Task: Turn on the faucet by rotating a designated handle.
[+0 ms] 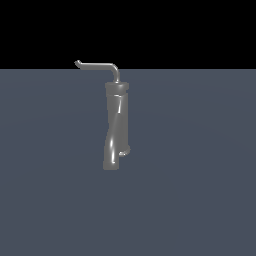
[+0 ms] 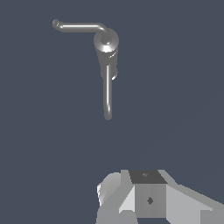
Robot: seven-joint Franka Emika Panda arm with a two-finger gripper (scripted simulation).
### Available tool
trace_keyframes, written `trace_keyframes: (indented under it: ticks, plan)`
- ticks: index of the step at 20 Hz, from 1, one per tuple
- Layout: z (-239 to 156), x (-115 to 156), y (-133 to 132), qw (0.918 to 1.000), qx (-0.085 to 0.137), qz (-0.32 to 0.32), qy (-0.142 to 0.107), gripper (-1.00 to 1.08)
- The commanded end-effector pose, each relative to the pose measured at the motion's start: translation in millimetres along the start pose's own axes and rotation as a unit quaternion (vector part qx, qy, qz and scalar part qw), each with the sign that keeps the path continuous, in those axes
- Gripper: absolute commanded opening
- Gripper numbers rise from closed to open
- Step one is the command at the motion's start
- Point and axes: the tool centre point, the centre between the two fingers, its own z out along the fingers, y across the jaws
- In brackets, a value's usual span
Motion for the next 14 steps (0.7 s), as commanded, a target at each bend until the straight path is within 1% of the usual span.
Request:
trace_keyframes:
  ticks: [1,3,9,14]
  plan:
    - [0.0,0.0,0.0,1.0,0.0,0.0,0.0,-1.0]
    - [-1.1,0.7,-0.4,1.0,0.002,-0.001,0.002,-1.0]
    - [-10.4,6.1,-3.0,0.9996,0.019,-0.013,0.016,-1.0]
    - [-9.9,6.8,-3.1,0.9997,0.019,-0.01,0.015,-1.0]
